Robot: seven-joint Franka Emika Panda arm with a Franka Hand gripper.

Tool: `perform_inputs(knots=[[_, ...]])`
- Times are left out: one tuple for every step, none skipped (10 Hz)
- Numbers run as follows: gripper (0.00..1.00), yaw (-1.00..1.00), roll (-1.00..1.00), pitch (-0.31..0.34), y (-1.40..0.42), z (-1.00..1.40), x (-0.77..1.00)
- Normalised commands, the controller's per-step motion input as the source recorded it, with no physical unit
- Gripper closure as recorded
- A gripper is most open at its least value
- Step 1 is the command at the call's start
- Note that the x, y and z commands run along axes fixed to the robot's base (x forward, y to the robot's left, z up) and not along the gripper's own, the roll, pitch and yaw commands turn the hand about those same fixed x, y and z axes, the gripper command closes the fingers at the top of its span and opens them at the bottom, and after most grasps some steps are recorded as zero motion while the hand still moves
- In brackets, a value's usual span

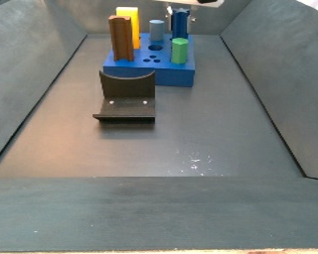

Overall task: Pick up the star object. Move up. Move to above the board. Insert the star object.
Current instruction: Insert the star object.

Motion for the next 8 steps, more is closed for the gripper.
perform_inputs(knots=[[1.00,-0.42,-0.09,-0.100,0.00,-0.60,0.09],[1.00,-0.35,-0.05,-0.116,0.00,-0.77,0.14],[1.00,-0.27,0.00,-0.144,0.00,-0.91,0.11],[1.00,-0.19,0.00,-0.154,-0.02,-0.91,0.03],[1.00,-0.14,0.03,-0.136,-0.03,-0.71,0.00],[1.00,0.00,-0.01,-0.234,0.00,-0.29,0.00],[1.00,0.00,0.00,-0.077,0.00,-0.11,0.00],[1.00,0.00,0.00,0.000,0.00,0.00,0.00]])
